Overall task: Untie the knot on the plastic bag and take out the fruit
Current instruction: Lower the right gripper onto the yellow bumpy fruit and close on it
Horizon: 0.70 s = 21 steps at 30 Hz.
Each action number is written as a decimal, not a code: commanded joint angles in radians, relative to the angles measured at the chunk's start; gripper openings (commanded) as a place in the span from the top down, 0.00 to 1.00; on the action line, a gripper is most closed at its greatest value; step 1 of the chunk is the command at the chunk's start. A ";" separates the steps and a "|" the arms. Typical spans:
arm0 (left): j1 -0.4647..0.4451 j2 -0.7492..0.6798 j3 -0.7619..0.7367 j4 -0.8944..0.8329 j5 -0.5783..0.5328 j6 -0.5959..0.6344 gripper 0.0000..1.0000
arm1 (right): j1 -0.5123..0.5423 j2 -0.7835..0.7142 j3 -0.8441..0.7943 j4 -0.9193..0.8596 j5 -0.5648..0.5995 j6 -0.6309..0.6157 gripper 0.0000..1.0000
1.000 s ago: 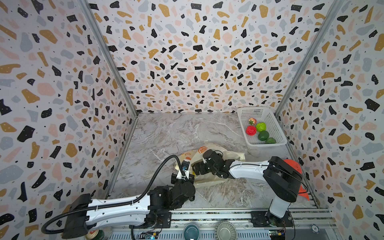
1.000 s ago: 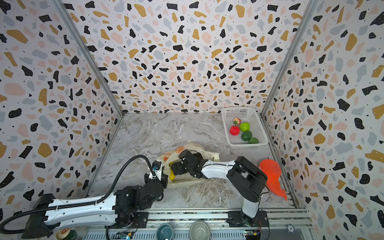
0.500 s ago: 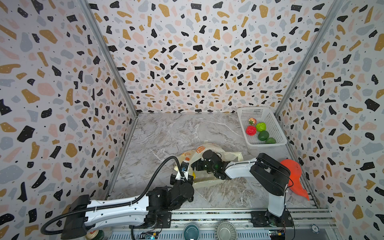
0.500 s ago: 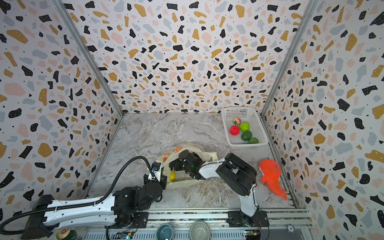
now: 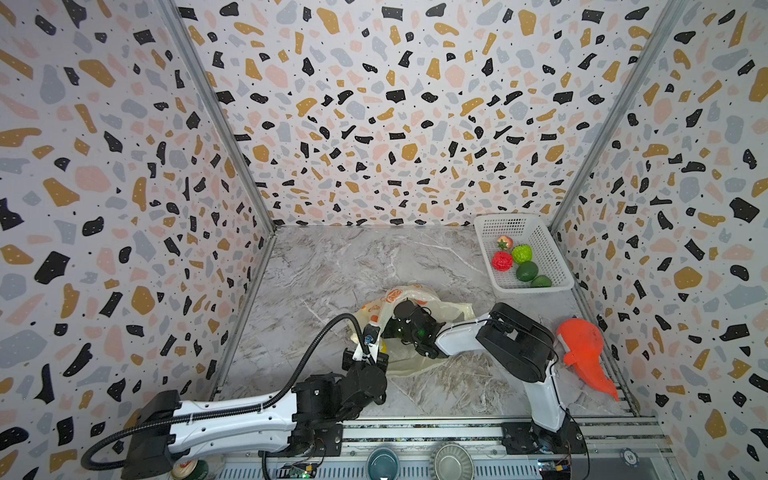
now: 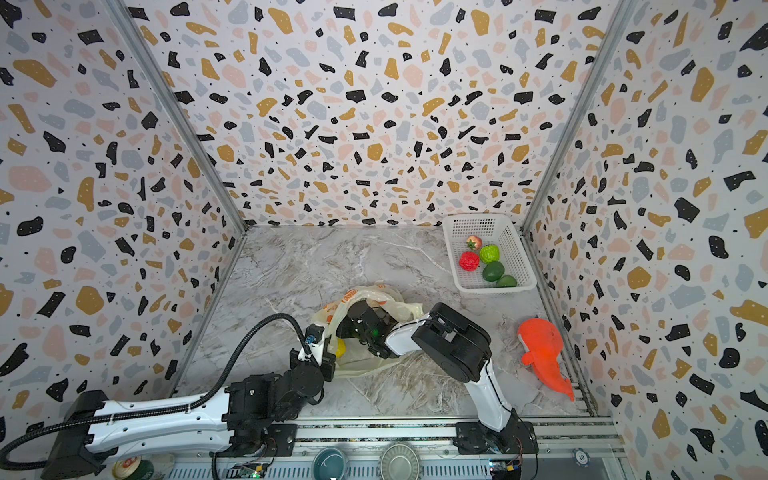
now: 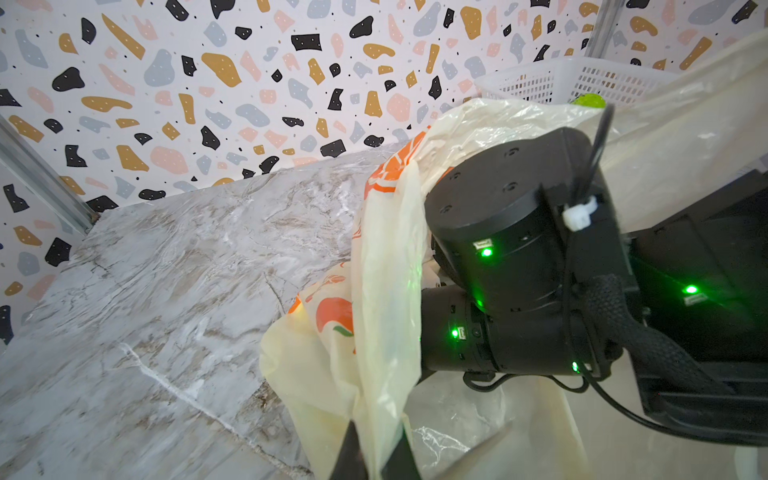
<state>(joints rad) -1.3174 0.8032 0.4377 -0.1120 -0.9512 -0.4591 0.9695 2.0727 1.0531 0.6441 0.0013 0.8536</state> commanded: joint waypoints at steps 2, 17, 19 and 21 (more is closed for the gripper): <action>0.004 -0.019 -0.009 0.020 -0.012 0.010 1.00 | -0.008 -0.054 -0.020 0.008 0.034 -0.018 0.47; 0.005 0.022 -0.009 0.130 -0.061 0.052 1.00 | -0.018 -0.434 -0.225 -0.313 0.003 -0.158 0.47; 0.006 0.036 -0.006 0.151 -0.073 0.056 1.00 | -0.018 -0.460 -0.223 -0.385 -0.028 -0.182 0.46; 0.007 0.042 -0.006 0.167 -0.083 0.062 1.00 | -0.016 -0.491 -0.228 -0.438 -0.054 -0.201 0.46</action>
<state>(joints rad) -1.3167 0.8398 0.4377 -0.0166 -0.9928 -0.4179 0.9512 1.6333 0.8310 0.3378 -0.0071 0.7101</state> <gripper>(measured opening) 0.047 0.538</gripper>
